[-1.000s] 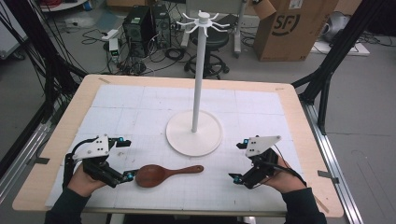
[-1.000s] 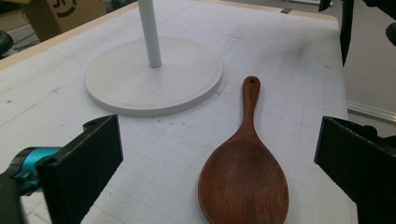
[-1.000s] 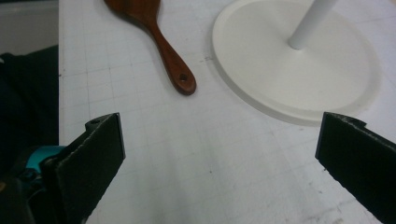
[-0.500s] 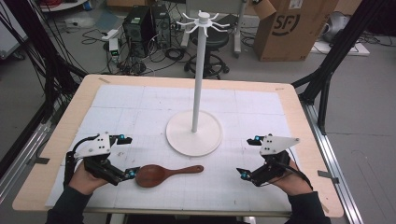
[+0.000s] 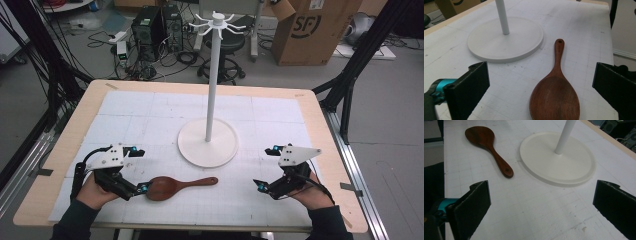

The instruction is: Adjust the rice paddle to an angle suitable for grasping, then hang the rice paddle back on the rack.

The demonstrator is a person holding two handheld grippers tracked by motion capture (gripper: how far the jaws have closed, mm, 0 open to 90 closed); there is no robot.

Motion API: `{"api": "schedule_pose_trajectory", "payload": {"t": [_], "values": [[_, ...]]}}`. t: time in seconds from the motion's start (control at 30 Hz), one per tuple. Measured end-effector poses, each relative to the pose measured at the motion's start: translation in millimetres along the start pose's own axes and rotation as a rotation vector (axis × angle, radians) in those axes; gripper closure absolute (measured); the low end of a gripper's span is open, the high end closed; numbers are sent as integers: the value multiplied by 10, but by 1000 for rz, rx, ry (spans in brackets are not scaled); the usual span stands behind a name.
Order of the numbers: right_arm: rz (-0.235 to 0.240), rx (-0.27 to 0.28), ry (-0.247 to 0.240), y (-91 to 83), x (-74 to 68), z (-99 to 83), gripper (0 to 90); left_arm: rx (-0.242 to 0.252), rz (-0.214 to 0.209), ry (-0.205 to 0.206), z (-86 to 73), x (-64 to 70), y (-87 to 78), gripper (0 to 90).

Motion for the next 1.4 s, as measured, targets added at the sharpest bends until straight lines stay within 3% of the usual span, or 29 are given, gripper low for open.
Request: {"api": "schedule_pose_trajectory", "payload": {"t": [0.3,0.57,0.6,0.7,0.97,1.17,1.33,1.4], "values": [[10,-13,9,31,-9,-56,6,-10,2,0,46,-18,22,17],[14,-7,10,18,-11,-55,6,-88,-5,20,67,-6,157,17],[13,-6,9,21,-6,-53,6,-120,-4,41,54,-4,165,17],[15,-9,6,34,-2,-56,6,-137,-14,40,40,6,157,16],[26,-10,1,39,-17,-59,6,-275,-4,88,-8,-17,85,17],[22,-18,-1,38,-11,-72,6,-359,-12,121,-12,-23,127,16],[23,-21,1,36,-1,-84,6,-427,-62,159,22,37,206,17],[16,-21,4,36,7,-85,5,-433,-70,164,29,49,223,17]]}}
Point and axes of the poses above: each handheld gripper's, and its own axes: y roughly forward along the jaws, z roughly out of its top, x roughly to its right, the point moved 10 cm from there along y, roughly forward along the jaws, and after that the axes turned 1 degree about y, right-handed, at the moved point
